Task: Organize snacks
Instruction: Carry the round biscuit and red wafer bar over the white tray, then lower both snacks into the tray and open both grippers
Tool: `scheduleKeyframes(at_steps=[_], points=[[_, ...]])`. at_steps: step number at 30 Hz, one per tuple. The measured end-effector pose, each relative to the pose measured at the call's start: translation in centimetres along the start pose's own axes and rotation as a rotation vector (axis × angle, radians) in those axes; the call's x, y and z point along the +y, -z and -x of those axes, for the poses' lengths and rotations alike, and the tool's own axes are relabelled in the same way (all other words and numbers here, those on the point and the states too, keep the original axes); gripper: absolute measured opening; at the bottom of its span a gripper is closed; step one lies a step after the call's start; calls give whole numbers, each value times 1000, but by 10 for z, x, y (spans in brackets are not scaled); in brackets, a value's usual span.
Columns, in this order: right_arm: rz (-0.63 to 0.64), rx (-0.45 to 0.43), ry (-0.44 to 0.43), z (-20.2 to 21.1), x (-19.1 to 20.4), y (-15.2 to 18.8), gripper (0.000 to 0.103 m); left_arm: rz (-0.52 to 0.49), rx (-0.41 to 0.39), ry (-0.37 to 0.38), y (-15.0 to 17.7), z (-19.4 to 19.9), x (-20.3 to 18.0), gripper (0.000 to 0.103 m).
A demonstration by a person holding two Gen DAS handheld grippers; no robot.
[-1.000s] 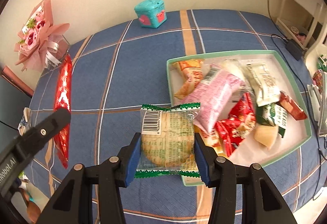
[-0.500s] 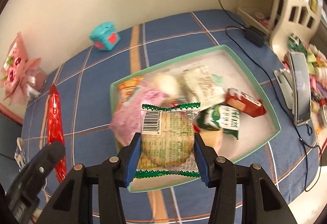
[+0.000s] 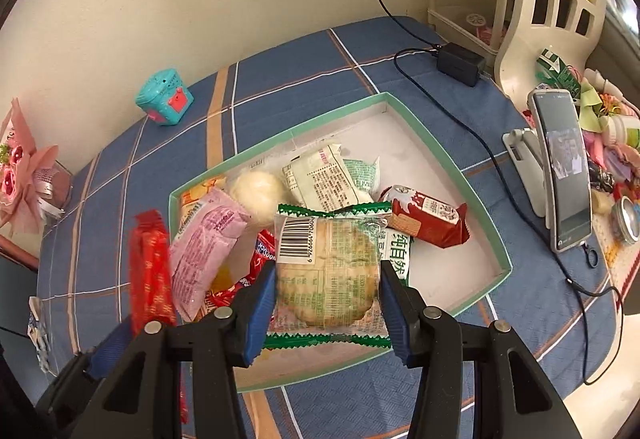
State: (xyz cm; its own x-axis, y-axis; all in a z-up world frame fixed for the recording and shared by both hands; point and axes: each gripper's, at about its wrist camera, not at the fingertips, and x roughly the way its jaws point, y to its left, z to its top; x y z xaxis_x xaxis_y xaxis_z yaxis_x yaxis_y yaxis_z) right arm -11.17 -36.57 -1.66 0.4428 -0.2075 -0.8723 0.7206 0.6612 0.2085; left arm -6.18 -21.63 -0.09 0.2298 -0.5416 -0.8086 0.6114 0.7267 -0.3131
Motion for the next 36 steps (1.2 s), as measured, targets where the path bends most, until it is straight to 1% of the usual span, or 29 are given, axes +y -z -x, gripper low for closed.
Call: scheduleKeyframes(at_steps=[9,13,16,21,29,30,31,34,35,36], points=[[8,-15,-12,-4,0,-6,52,-13,21,1,2,-14,-12,48],[9,-5,-19,-11,1,-7,52,-21,30,-7,2,-20,-13,48],[14,11,-18,-19,3,-8,52,-21,35,-17,0,-25,-12,48],[23,52,-22,-31,4,-6,52,-7,71,-39,1,-38,-7,48],[15,102,-41,-52,6,-2,53,-15,103,-61,2,-48,-7,48],[16,103,-40,-53,6,-1,53,-15,105,-61,2,-48,-7,49],[19,102,-38,-53,7,-1,53,-16,106,-63,2,-48,-7,53],[32,86,-18,-52,7,-1,53,-22,97,-62,1,-42,-8,56],[30,86,-16,-52,7,-1,55,-22,96,-62,1,-41,-8,62],[26,91,-22,-51,6,-1,57,-21,94,-62,1,-39,-7,63]])
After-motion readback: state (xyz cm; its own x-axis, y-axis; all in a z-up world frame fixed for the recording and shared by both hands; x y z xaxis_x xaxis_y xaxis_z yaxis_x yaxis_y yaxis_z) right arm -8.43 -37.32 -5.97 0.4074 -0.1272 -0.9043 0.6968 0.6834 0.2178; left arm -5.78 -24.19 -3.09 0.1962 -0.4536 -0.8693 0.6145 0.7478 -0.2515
